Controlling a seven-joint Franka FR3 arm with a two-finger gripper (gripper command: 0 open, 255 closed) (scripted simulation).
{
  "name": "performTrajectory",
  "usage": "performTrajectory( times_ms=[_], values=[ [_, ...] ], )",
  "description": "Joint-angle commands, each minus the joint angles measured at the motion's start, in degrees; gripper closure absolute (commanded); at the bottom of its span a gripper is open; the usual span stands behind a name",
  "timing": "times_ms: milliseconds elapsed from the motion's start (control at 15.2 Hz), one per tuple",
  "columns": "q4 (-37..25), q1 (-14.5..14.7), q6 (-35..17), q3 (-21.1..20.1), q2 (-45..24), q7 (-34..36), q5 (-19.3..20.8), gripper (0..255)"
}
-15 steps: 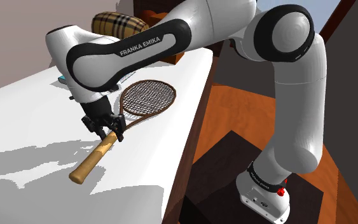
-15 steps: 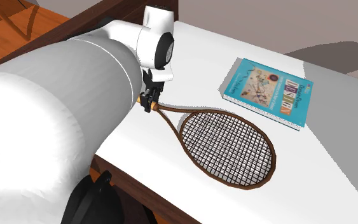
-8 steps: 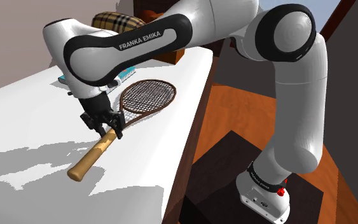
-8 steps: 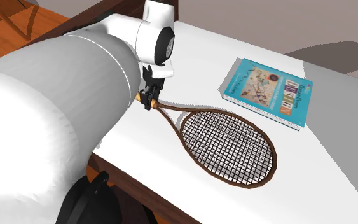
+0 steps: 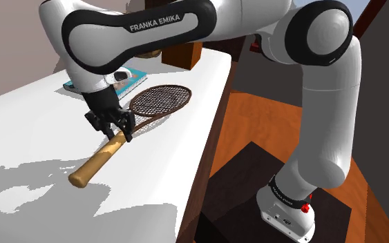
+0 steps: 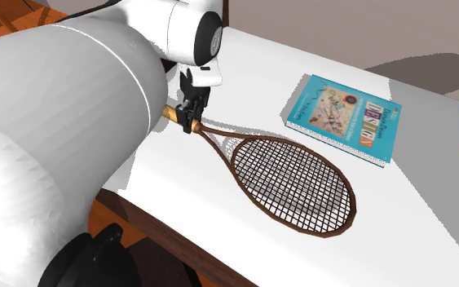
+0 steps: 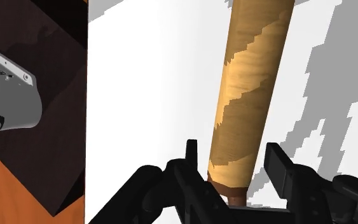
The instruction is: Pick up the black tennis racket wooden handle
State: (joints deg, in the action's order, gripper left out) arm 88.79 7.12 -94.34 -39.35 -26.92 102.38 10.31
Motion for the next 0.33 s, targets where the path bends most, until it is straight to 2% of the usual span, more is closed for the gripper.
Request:
performTrajectory(
  times_ms=[0,264],
  values=[
    [-1.49,0.21,1.62,-0.18,0.22,0.0,-0.21,255],
    [-2.77,0.29,3.13,-0.31,0.53,-0.04,-0.43,255]
  ],
)
